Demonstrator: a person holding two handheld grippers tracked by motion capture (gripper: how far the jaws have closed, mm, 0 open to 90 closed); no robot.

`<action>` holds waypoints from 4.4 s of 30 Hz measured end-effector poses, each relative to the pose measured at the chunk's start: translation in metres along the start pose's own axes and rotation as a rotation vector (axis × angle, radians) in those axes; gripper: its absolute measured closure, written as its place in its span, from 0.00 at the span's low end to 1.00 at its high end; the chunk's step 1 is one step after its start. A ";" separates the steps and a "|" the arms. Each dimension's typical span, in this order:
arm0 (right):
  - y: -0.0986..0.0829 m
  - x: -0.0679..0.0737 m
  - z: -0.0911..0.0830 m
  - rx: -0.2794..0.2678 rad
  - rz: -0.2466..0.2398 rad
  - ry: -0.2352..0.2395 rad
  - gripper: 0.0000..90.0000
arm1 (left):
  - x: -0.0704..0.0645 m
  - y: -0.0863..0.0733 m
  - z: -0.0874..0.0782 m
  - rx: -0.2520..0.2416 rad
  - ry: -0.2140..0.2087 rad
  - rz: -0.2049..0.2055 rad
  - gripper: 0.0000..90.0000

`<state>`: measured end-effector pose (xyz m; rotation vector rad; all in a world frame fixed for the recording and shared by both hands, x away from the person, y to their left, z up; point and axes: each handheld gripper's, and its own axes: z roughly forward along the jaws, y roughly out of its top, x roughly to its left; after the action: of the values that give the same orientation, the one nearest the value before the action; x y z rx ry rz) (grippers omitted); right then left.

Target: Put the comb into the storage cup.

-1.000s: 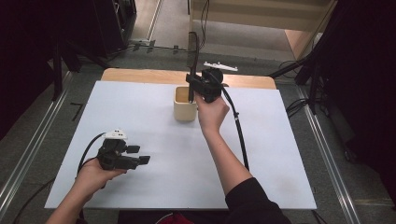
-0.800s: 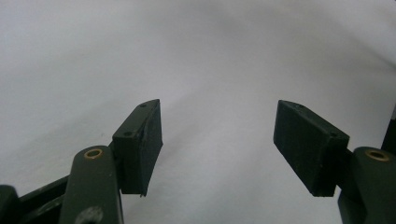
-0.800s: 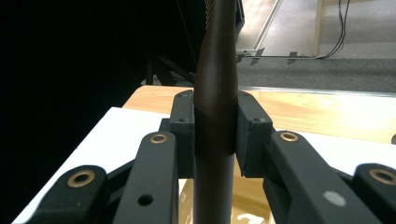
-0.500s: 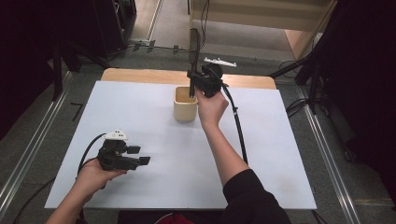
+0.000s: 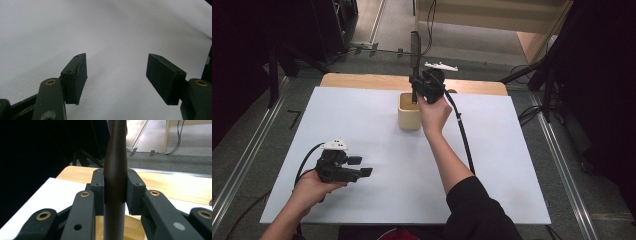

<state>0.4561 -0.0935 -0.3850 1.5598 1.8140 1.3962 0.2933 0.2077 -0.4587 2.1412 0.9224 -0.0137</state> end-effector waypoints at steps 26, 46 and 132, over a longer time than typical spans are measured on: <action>-0.021 0.003 0.012 0.004 -0.019 -0.033 0.78 | 0.003 -0.002 -0.003 -0.005 0.011 0.004 0.39; -0.046 -0.009 0.009 0.011 -0.004 -0.031 0.78 | 0.002 -0.002 -0.002 0.002 0.009 0.010 0.39; -0.071 -0.004 -0.030 0.134 -0.198 0.058 0.23 | 0.003 -0.003 0.001 0.018 0.013 0.009 0.39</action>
<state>0.3967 -0.1030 -0.4330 1.3695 2.0716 1.2635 0.2939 0.2100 -0.4616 2.1641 0.9238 -0.0039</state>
